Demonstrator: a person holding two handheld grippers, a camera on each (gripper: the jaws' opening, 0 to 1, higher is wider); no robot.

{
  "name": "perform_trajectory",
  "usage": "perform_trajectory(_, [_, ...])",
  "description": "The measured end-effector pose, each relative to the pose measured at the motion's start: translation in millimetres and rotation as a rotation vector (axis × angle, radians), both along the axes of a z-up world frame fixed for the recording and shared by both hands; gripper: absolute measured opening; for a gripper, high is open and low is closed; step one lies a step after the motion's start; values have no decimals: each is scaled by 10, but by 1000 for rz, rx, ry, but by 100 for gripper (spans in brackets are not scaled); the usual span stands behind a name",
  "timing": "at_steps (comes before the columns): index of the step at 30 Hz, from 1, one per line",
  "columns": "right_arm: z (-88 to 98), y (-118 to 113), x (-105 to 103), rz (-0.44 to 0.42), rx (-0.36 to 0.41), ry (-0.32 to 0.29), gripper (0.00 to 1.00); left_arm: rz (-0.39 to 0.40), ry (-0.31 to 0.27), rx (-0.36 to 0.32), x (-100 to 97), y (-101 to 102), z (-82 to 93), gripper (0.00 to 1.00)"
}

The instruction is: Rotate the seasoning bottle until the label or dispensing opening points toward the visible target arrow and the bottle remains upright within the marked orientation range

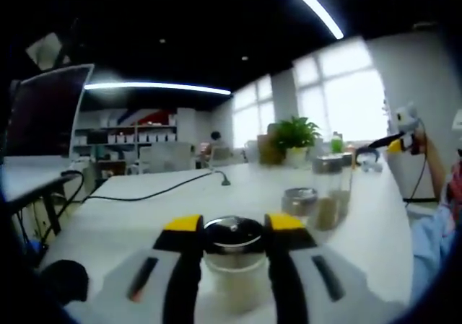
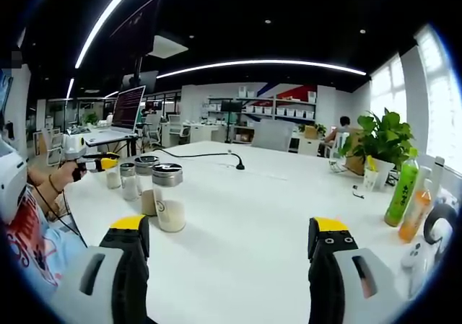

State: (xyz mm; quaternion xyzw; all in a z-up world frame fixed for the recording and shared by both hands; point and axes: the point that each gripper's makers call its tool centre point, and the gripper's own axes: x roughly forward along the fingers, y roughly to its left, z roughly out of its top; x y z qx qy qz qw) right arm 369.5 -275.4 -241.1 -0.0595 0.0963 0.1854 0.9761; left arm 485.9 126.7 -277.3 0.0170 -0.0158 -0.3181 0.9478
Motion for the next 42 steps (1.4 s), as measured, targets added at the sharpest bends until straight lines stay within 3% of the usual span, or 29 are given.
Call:
perform_trajectory(13, [-12, 5, 3, 2, 4, 4, 94, -86, 19, 15, -8, -40, -13, 35])
perform_trajectory(42, [23, -10, -7, -5, 1, -7, 94, -377, 62, 61, -70, -147, -30, 35])
